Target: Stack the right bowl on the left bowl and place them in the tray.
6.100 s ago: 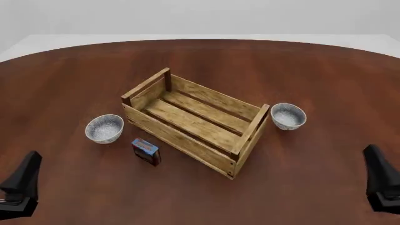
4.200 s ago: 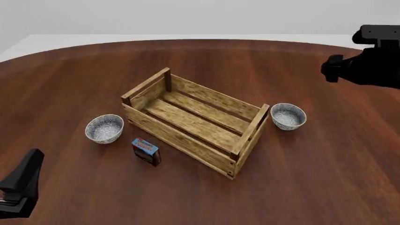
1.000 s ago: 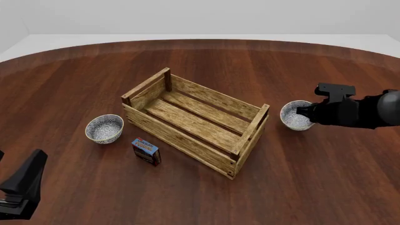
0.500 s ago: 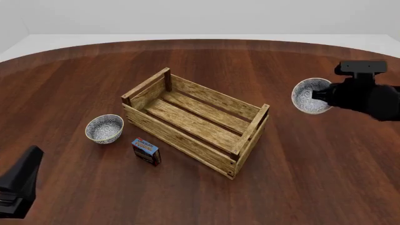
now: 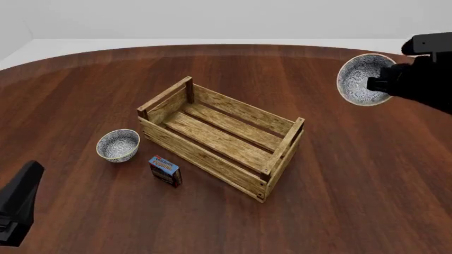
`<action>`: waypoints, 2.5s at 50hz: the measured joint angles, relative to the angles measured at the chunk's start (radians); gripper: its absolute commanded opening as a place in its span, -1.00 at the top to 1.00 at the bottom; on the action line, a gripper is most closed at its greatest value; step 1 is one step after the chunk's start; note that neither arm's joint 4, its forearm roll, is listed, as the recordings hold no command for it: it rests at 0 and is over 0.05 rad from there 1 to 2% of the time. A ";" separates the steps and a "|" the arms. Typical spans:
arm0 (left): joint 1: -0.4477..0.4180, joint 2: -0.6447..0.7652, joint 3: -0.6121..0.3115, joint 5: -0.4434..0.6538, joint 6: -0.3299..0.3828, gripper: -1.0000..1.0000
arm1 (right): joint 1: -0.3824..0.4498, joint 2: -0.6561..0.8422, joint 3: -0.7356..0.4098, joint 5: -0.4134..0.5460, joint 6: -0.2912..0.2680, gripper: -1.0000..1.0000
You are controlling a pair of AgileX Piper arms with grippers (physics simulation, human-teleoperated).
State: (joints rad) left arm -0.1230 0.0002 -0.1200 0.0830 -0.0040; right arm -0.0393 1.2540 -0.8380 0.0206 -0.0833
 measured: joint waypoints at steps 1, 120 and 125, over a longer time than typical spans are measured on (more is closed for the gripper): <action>-0.001 0.000 -0.002 0.002 0.000 -1.00 | 0.004 -0.007 -0.001 0.004 -0.002 1.00; -0.594 0.955 -0.668 -0.213 0.146 -1.00 | 0.546 -0.116 -0.048 -0.129 -0.077 1.00; -0.603 0.996 -0.689 -0.219 0.147 -1.00 | 0.553 -0.115 -0.047 -0.129 -0.079 1.00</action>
State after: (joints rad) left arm -0.7263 0.9964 -0.8088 -0.1359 0.1430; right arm 0.5140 1.1387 -0.8849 -0.1084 -0.1623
